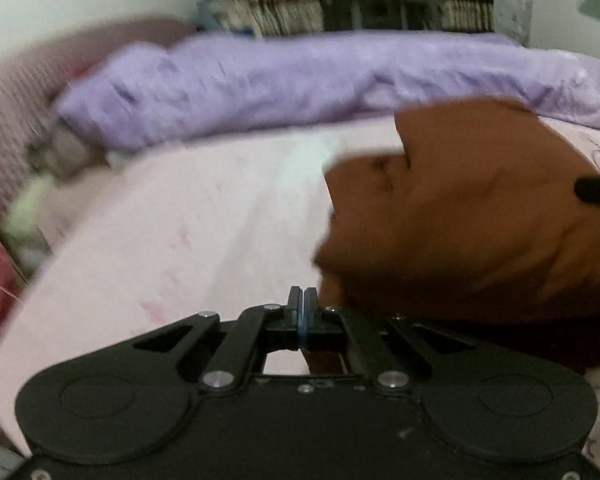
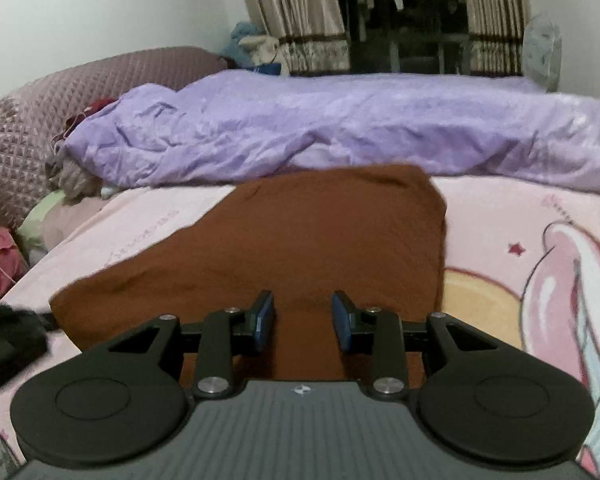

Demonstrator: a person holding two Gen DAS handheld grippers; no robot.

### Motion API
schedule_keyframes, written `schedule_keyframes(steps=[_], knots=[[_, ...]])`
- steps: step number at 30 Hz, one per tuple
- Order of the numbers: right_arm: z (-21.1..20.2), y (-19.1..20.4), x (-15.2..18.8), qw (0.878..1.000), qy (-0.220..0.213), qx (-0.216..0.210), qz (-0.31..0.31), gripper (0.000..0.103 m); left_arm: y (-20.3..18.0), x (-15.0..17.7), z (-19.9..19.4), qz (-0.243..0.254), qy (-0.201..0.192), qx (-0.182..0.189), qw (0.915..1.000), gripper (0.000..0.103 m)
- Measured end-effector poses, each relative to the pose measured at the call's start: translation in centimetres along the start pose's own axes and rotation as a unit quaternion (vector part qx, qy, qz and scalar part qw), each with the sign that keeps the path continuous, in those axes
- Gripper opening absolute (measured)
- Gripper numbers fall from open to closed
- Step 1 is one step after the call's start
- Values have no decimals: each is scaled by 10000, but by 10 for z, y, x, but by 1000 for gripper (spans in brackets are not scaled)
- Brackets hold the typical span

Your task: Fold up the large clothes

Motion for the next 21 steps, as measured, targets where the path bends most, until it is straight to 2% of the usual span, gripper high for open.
schedule_keyframes(steps=[1,3,4,5,7,11,15,18,21], knots=[[2,-1,1,10000,-29,7,33,41,5,0,1,-196,67,206,9996,5],[5,-3,1,10000,-12,-4,74,41,12,-6,-5,-506,-41,573,9971,30],[5,-4,1,10000,2,6,60,41,13,-10,-10,-575,-180,597,9964,48],[4,-4,2,10000,3,43,33,41,15,-10,-18,-648,-329,571,9957,59],[4,-6,3,10000,3,69,53,41,19,-18,-28,-838,-515,711,9926,67],[3,-12,4,9998,37,32,202,41,24,-24,-34,-1210,-487,1100,9853,69],[2,-10,5,9999,27,66,122,41,30,-27,-31,-1644,-414,1200,9782,69],[3,-10,5,9999,27,77,95,41,25,-30,-30,-1609,-465,1323,9770,69],[3,-9,6,9999,43,115,88,41,27,-38,-25,-1604,-338,1505,9749,70]])
Point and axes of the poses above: each gripper's, at about its wrist camera, not at the fingertips, and z roughly the way its jaws point, y to its left, x to its underside, the point moved 2 cm from there along z, roughly the way its jaws point, and after that the axes turned 1 degree about z, right-handed, at the moved point
